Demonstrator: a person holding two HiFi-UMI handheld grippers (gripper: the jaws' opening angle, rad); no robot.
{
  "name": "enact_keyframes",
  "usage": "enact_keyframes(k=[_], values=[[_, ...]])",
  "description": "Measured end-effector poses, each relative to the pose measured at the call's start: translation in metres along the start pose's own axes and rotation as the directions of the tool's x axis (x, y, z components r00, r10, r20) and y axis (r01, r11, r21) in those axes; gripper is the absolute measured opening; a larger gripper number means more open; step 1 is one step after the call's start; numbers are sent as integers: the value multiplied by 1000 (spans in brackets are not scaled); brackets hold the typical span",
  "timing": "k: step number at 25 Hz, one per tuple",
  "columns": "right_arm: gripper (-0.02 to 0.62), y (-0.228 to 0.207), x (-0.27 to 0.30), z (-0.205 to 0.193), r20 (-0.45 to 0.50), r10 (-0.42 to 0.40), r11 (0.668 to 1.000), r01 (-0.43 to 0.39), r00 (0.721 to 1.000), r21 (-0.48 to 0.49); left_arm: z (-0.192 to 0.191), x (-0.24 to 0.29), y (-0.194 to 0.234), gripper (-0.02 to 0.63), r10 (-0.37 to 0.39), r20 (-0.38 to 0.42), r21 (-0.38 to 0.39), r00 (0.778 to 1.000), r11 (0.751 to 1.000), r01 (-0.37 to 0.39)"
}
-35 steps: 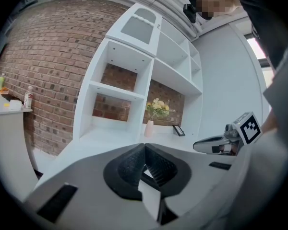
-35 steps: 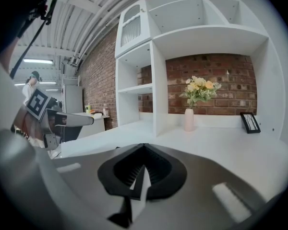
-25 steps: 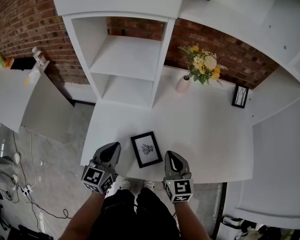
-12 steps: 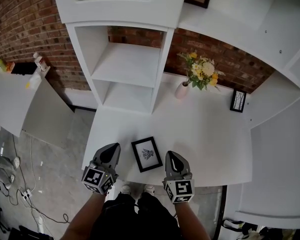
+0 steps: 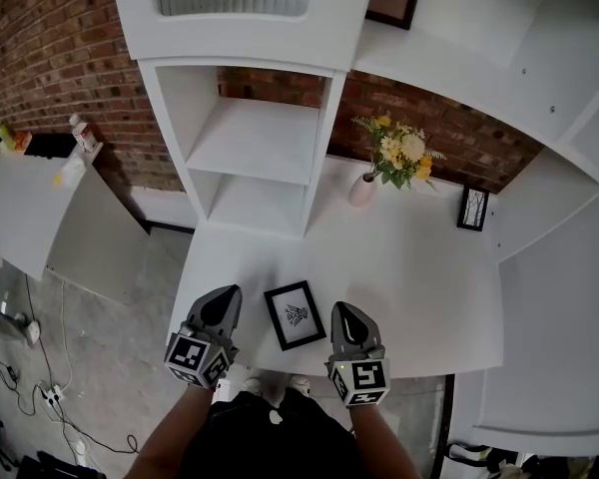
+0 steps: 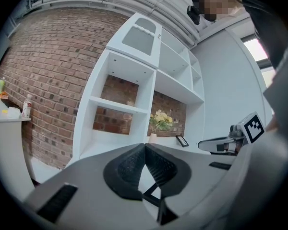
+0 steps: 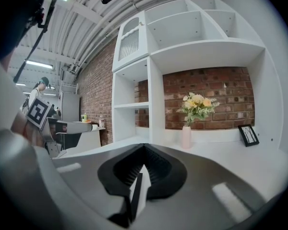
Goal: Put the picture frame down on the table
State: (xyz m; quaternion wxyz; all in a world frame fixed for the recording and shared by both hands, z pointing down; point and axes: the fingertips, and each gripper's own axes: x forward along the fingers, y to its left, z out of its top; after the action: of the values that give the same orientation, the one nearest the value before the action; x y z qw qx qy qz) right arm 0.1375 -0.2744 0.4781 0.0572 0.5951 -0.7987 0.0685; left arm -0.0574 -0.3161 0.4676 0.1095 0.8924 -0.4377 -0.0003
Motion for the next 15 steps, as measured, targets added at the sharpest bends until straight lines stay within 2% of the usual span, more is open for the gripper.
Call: enact_keyframes(k=[15], values=[[3, 2, 6, 17, 23, 19, 1000, -19, 1000, -19, 13, 3, 4, 3, -5, 27, 0, 1000, 1000, 5]])
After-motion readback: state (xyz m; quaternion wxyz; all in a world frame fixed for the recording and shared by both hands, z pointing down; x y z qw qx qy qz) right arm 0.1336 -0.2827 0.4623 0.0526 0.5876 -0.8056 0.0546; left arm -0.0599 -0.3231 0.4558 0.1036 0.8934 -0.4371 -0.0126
